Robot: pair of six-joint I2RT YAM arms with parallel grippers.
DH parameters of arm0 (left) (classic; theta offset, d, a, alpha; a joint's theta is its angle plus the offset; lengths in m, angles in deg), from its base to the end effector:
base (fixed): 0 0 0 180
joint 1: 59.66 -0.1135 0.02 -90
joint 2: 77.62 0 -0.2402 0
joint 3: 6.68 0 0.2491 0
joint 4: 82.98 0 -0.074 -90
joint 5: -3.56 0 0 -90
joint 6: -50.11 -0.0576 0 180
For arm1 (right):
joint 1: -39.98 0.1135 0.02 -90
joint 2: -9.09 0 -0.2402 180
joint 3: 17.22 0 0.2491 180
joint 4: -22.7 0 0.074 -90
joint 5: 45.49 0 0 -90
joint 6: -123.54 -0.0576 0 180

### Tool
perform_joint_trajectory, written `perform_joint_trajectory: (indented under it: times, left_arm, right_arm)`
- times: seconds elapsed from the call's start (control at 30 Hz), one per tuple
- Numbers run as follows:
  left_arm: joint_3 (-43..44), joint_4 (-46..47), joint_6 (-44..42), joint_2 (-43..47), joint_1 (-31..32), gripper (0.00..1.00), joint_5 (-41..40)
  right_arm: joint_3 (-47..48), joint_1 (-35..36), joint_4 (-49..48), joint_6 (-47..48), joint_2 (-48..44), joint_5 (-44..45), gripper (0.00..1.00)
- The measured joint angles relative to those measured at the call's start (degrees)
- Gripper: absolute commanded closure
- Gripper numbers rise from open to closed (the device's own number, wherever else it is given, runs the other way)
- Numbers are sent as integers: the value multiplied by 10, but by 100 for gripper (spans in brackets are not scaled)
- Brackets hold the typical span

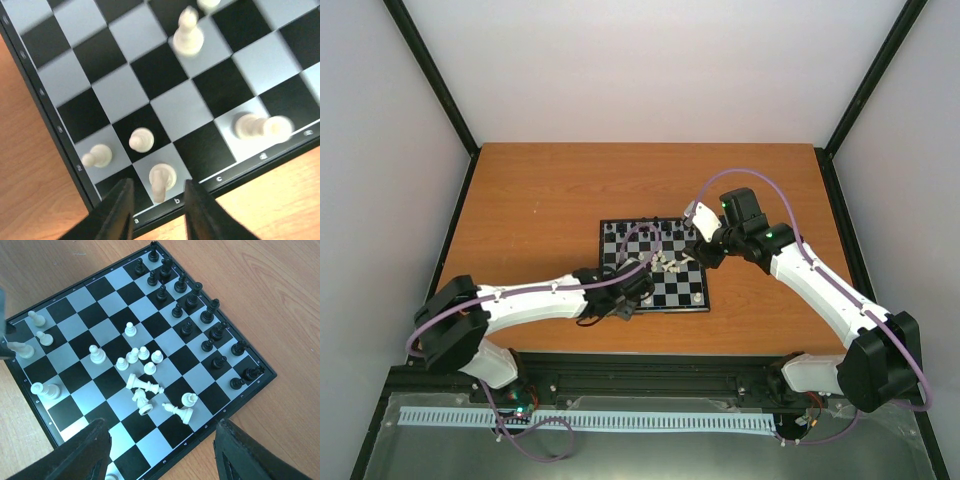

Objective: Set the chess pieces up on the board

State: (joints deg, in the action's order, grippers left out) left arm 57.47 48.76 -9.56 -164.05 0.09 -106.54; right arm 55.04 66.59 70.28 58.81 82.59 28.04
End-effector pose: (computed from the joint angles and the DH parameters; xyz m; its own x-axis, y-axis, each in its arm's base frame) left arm 0.1573 -0.2304 0.1380 -0.7905 0.4142 -0.4512 0.4105 0.9050 0.1114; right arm 0.2483 0.1427 0.2411 -0.3539 -0.6352 -0.6865 -0.8266 0.5558 -0.0881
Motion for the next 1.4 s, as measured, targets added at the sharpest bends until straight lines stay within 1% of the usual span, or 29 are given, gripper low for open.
perform_joint_trajectory:
  times: [0.07,0.17,0.27,0.4,0.5,0.63,0.8,1.03,1.4]
  left_arm:
    - [12,-7,-3,19,0,64,0]
    - [40,-10,-8,38,-2,63,0]
    - [70,-10,-10,34,-18,63,10]
    - [105,-6,-16,-2,-62,63,32]
    - [138,-4,-21,-46,-92,64,46]
    - [174,2,-24,-95,-113,64,64]
    - [203,9,-26,-146,-126,67,81]
    - [240,12,-30,-205,-135,71,81]
    - [266,13,-32,-243,-143,73,75]
  right_arm:
    - [0,0,0,0,0,0,42]
    - [0,0,0,0,0,0,42]
    - [0,0,0,0,0,0,42]
    - [0,-8,0,0,0,0,42]
    - [0,-17,0,0,0,-3,42]
    - [0,-25,1,0,0,-7,42]
    - [0,-27,3,0,0,-10,42]
    - [0,-29,5,2,0,-13,42]
    - [0,-29,9,4,0,-18,42]
